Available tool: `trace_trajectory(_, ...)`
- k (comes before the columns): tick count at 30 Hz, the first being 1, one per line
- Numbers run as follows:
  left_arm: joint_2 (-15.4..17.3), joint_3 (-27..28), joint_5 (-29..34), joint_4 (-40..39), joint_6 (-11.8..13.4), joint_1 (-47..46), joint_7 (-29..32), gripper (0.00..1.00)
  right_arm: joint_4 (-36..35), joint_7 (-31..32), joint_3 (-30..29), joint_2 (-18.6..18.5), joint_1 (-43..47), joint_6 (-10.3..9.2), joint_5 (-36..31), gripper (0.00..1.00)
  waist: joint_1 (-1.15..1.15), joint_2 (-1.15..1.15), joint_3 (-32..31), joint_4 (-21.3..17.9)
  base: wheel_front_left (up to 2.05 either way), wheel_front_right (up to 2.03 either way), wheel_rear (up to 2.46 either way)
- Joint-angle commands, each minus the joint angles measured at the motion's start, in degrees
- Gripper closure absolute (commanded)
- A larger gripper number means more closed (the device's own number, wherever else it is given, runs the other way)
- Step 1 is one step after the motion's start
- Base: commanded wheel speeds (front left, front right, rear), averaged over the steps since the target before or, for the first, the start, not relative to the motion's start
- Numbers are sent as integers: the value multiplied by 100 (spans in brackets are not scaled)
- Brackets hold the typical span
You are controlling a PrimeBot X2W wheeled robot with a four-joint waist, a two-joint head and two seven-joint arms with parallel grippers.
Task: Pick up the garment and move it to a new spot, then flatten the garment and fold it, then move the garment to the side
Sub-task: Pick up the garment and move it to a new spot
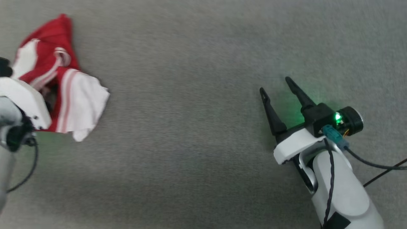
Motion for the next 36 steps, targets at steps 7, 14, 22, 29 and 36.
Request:
trace_trajectory(7,253,-584,-904,261,13,-180,851,0,-140,-30,-23,1,-232,-4,-17,0,0,0,701,-597,0,0,0)
trace_trajectory(14,395,-1002,-1371,58,-4,-324,277,100,-189,-23,-11,-1,-194,-5,85,0,0,0,421,-581,0,0,0)
trace_trajectory(22,350,-875,-2203,-545,11,-653,-91,100,-222,-23,8,2,-26,-4,397,0,0,0,-121,-689,0,0,0)
trace_trajectory(29,130,-1182,-2564,-1988,10,-786,291,100,-346,-23,-47,1,150,-5,712,0,0,0,-220,-1093,0,0,0)
trace_trajectory(36,-377,-1612,-2513,-3218,170,-983,825,100,-585,-23,-84,-1,261,-4,1207,0,0,0,-53,-1843,0,0,0)
